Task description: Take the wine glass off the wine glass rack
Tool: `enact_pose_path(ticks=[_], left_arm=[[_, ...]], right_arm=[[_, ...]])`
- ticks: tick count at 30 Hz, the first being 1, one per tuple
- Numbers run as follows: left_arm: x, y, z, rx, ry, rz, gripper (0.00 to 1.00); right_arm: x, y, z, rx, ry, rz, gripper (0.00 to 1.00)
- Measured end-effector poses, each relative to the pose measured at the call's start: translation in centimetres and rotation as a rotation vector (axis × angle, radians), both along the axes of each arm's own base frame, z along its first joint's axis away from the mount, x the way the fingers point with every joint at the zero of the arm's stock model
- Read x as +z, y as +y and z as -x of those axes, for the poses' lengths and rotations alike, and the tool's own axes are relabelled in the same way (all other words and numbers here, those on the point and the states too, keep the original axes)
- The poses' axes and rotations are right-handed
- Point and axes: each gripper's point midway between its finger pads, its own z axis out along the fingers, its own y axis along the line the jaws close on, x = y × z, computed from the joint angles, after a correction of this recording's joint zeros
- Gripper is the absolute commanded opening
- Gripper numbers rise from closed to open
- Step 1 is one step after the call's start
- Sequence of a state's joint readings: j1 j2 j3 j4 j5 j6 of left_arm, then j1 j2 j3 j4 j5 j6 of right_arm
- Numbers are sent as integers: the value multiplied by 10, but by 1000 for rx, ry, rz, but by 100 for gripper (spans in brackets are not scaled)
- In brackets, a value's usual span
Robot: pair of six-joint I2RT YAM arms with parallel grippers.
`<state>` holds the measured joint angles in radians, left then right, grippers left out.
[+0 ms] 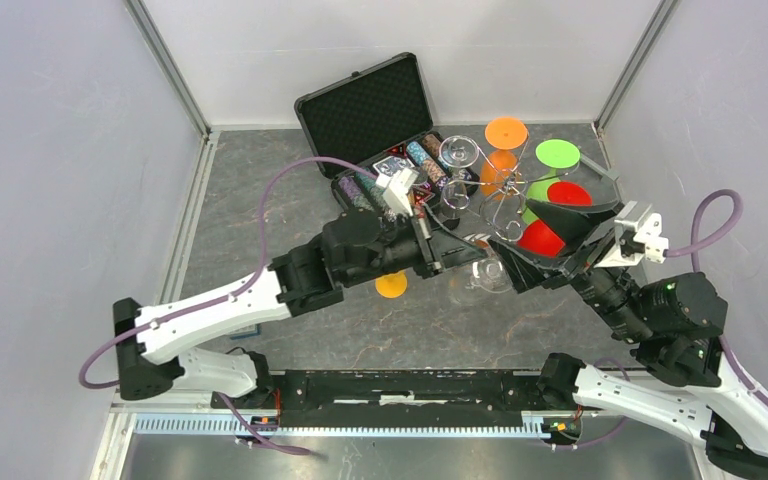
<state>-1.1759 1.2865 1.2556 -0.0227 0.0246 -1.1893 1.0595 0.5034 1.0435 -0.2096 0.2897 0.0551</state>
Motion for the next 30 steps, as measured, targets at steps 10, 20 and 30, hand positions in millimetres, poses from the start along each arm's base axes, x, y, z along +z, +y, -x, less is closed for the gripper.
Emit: enact_pose_path(ticks=[10, 20, 30], left_arm=[[23, 62, -7, 129, -24, 47, 2], [9, 94, -38, 247, -11, 8, 2], [20, 112, -34, 268, -22, 33, 2]], right_arm=[[-9, 30, 9, 125, -8, 21, 93], [-27, 58, 23, 266, -64, 62, 94], [-79, 86, 32, 383, -135, 186, 90]])
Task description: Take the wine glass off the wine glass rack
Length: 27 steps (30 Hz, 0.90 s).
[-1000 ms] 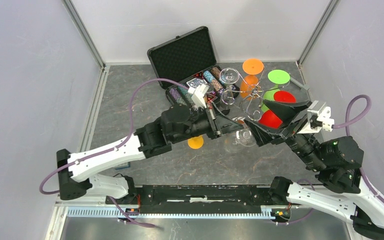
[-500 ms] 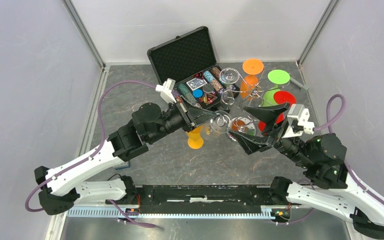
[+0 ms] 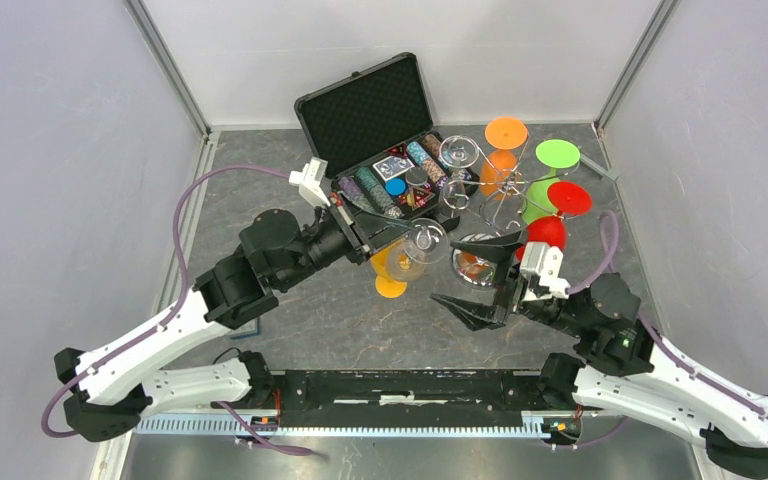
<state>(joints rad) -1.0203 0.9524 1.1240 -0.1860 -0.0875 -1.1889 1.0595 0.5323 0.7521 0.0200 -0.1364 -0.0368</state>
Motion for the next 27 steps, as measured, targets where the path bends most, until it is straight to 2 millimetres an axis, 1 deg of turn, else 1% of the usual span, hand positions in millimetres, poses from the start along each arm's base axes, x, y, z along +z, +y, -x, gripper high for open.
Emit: enact_pose_path(ticks=[1, 3, 5, 6, 10, 14, 17, 20, 23, 27], left_arm=[[2, 2, 1, 1, -4, 6, 2], [7, 6, 3, 2, -11, 19, 2], [11, 10, 6, 1, -18, 32, 2], [13, 11, 7, 1, -21, 40, 2], [17, 15, 10, -1, -23, 57, 2], [20, 18, 12, -4, -22, 72, 2], [22, 19, 13, -5, -21, 83, 2], [25, 19, 14, -12, -25, 94, 2], [28, 19, 15, -15, -24, 105, 2], [29, 18, 16, -21, -23, 123, 2]], right_arm=[[-3, 2, 1, 13, -15, -1, 89], [-6, 6, 3, 32, -39, -9, 82], [-6, 9, 4, 41, -64, -24, 69], [-4, 10, 3, 41, -75, -41, 67], [7, 17, -1, 37, -102, -111, 65], [17, 27, -7, 38, -112, -161, 67], [17, 34, -10, 45, -107, -167, 68], [13, 41, -13, 51, -90, -167, 66], [12, 46, -15, 59, -64, -175, 61], [21, 46, -16, 56, -56, -223, 48]])
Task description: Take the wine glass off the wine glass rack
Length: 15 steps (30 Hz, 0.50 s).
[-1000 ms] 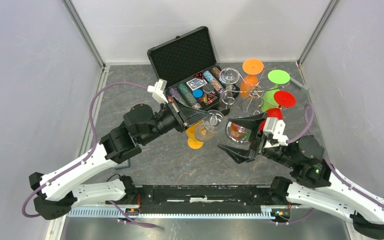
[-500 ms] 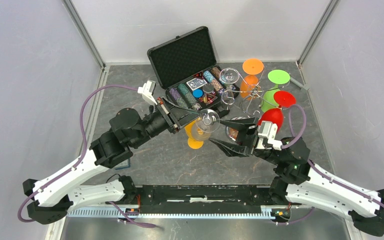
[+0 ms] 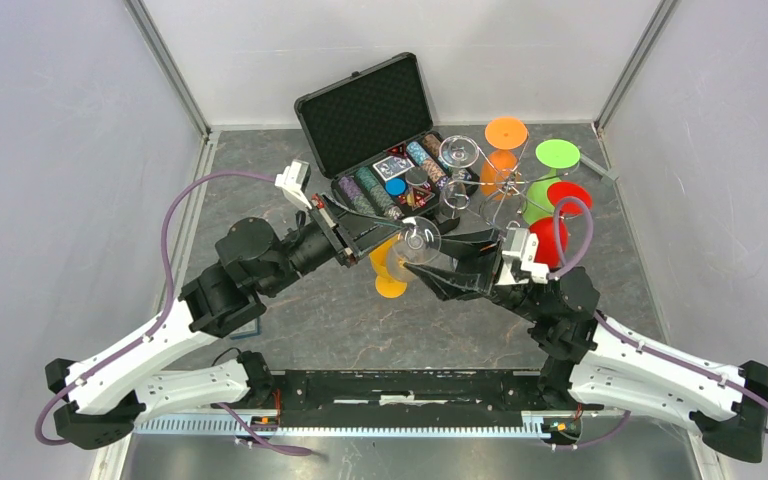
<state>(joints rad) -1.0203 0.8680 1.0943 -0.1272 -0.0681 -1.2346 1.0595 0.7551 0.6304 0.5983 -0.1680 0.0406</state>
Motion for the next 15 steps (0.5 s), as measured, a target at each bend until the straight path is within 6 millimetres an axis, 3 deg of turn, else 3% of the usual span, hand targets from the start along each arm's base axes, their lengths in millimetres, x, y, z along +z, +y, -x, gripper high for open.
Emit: enact_pose_path(ticks=[5, 11, 15], left_arm=[[-1, -1, 0, -1, 8, 8, 2], [2, -1, 2, -16, 4, 23, 2], [2, -2, 2, -19, 5, 24, 2]], right_arm=[[10, -3, -4, -18, 10, -52, 38], [3, 7, -11, -26, 25, -41, 33], [-4, 13, -15, -26, 35, -24, 18]])
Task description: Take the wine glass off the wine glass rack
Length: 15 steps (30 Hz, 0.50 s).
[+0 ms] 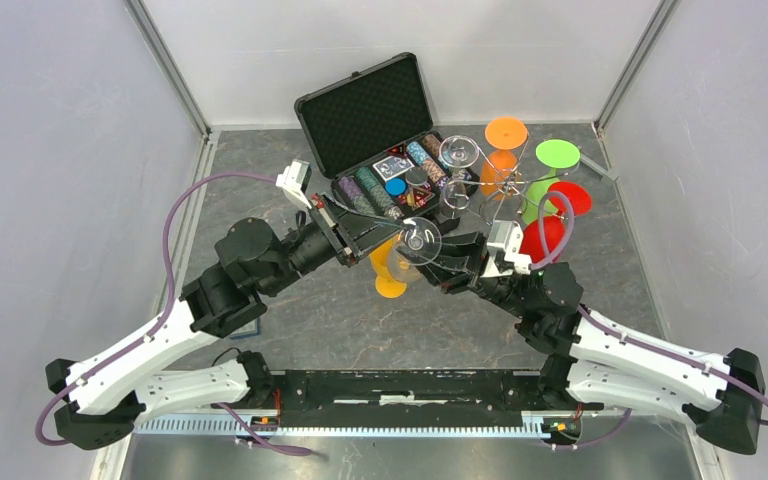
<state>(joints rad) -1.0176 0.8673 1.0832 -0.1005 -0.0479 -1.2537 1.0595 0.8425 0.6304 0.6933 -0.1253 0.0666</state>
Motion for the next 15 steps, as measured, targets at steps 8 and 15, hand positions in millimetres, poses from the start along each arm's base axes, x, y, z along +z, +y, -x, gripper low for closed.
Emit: enact_pose_path(ticks=[8, 15], left_arm=[[4, 2, 0, 4, 6, 18, 30], [1, 16, -6, 75, -21, -6, 90]], right_arm=[[4, 1, -1, 2, -5, -22, 0], [21, -11, -6, -36, 38, -114, 0]])
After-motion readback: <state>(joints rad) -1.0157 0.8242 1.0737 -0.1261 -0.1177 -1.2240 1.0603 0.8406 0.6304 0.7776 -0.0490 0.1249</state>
